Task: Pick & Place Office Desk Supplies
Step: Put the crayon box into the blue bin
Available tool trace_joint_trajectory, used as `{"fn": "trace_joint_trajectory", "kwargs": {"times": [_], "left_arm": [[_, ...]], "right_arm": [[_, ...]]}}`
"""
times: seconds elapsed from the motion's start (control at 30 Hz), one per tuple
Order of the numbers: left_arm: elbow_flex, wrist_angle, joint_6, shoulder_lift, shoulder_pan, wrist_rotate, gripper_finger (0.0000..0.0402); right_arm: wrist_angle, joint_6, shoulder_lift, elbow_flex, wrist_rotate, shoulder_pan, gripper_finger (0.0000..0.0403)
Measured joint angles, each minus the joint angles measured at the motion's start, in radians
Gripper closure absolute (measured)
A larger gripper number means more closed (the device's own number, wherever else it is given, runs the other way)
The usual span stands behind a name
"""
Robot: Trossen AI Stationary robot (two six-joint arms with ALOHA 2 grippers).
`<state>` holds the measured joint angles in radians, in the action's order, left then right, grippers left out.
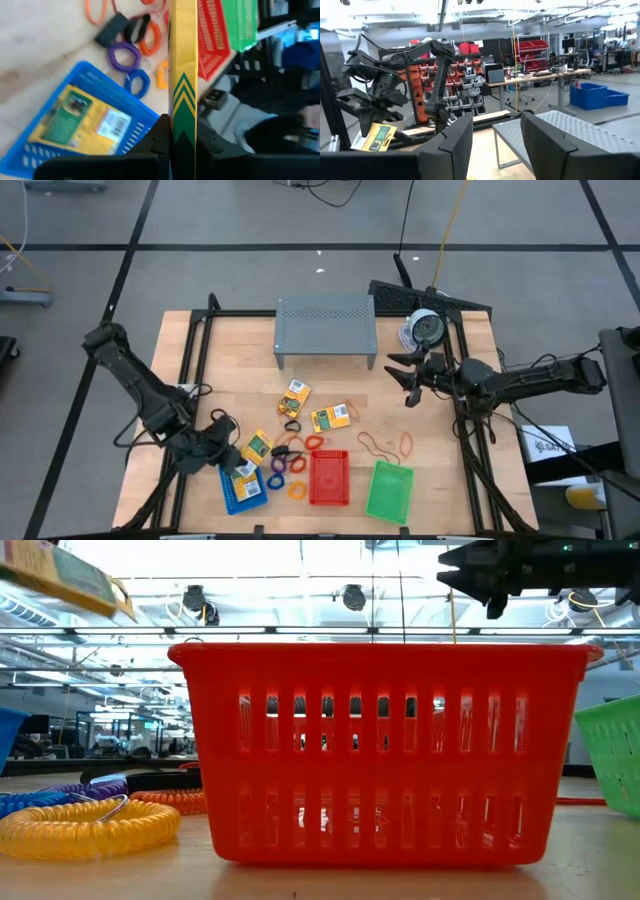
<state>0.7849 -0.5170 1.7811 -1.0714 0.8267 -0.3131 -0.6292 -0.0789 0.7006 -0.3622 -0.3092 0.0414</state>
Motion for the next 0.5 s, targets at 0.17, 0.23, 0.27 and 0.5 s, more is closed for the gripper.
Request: {"fn": "trace_joint_trajectory", "kwargs": {"times": [0.17, 0.23, 0.27, 0.5], "left_arm": [[0.0, -0.008, 0.138, 0.006, 0.037, 0.002, 0.0368], [0.0, -0.026, 0.199, 0.004, 0.059, -0.007, 0.0368], [0.0, -0.04, 0.233, -0.001, 0.07, -0.03, 0.0368], [0.0, -0.038, 0.452, -0.087, 0.126, -0.184, 0.0368]], "right_arm": [[0.0, -0.032, 0.0, 0.0, 0.0, 0.0, 0.0248], [-0.004, -0.033, 0.0, 0.0, 0.0, 0.0, 0.0248], [-0.008, -0.033, 0.0, 0.0, 0.0, 0.0, 0.0248], [-0.011, -0.012, 0.0, 0.0, 0.001, 0.0, 0.0248]]}}
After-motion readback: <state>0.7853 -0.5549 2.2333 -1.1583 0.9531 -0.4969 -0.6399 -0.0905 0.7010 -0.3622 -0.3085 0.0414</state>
